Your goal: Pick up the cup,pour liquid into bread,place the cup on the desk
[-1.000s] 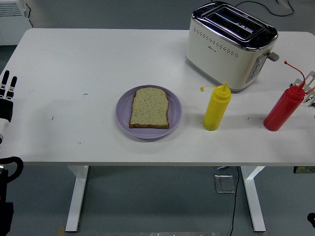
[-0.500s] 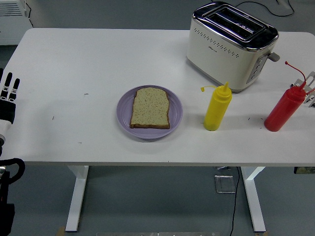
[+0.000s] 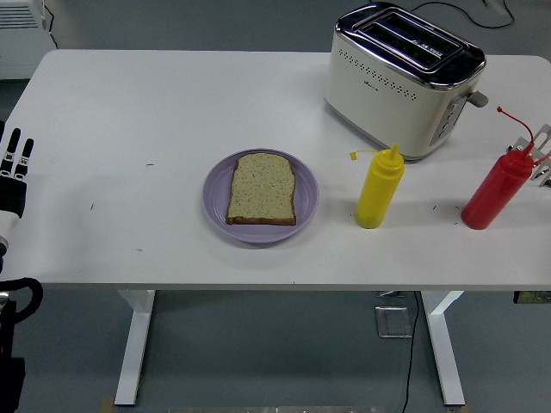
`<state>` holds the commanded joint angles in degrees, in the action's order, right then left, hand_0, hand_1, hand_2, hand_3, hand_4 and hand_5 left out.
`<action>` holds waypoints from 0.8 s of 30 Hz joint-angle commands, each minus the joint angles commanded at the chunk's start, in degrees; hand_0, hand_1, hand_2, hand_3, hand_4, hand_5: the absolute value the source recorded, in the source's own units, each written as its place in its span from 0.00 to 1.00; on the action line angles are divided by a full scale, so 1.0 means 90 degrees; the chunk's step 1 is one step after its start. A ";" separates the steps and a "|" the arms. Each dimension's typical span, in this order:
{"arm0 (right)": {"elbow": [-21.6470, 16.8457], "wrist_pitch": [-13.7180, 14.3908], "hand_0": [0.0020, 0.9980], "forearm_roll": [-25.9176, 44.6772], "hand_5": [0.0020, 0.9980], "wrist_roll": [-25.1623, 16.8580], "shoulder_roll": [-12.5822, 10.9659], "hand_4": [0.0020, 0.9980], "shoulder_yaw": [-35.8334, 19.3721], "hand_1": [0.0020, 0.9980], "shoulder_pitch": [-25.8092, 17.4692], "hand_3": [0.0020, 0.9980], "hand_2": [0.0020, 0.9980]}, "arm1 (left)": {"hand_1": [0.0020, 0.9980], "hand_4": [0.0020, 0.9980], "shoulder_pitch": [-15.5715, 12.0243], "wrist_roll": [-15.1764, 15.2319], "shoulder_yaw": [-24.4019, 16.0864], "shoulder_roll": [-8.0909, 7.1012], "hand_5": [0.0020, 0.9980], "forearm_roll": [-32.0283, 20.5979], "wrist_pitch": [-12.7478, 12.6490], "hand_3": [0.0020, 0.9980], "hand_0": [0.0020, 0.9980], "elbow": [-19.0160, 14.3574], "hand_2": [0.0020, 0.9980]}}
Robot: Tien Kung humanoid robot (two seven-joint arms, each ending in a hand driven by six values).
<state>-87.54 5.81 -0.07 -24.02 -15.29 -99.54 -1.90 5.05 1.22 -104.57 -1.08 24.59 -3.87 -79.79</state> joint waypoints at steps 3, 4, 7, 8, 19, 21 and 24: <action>0.0100 0.0056 0.80 -0.0037 0.36 0.0127 0.0025 0.57 0.0002 0.74 0.0111 0.75 0.74 | 0.74 0.51 0.0002 -0.0002 -0.0010 0.0007 1.00 0.0004 0.0000 0.69 0.79 0.0004 0.74; 0.0159 0.0055 0.80 -0.0049 0.36 0.0162 0.0035 0.57 0.0009 0.74 0.0146 0.75 0.74 | 0.74 0.51 0.0005 -0.0002 -0.0018 0.0008 1.00 0.0006 -0.0001 0.69 0.79 0.0007 0.74; 0.0250 0.0046 0.79 -0.0074 0.41 0.0203 0.0042 0.57 0.0031 0.74 0.0184 0.74 0.74 | 0.74 0.51 0.0012 -0.0001 -0.0037 0.0008 1.00 0.0009 0.0000 0.69 0.79 0.0004 0.74; 0.0277 0.0039 0.79 -0.0073 0.41 0.0199 0.0045 0.57 0.0038 0.74 0.0194 0.74 0.74 | 0.74 0.51 0.0016 0.0000 -0.0045 0.0007 1.00 0.0010 0.0000 0.69 0.79 0.0003 0.74; 0.0424 0.0061 0.79 -0.0032 0.41 0.0193 0.0080 0.56 0.0082 0.73 0.0221 0.74 0.73 | 0.74 0.51 0.0024 0.0003 -0.0062 0.0012 1.00 0.0011 0.0004 0.69 0.79 -0.0004 0.74; 0.0436 0.0074 0.79 -0.0051 0.41 0.0210 0.0082 0.56 0.0109 0.73 0.0213 0.74 0.73 | 0.74 0.51 0.0023 0.0003 -0.0061 0.0014 1.00 0.0011 0.0005 0.69 0.79 -0.0005 0.74; 0.0453 0.0078 0.78 -0.0049 0.42 0.0207 0.0097 0.55 0.0130 0.73 0.0210 0.74 0.73 | 0.74 0.51 0.0023 0.0003 -0.0058 0.0016 1.00 0.0011 0.0007 0.69 0.79 -0.0007 0.74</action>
<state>-83.46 6.50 -0.51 -22.16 -14.42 -98.37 -0.01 5.26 1.24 -105.09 -0.93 24.68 -3.81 -79.85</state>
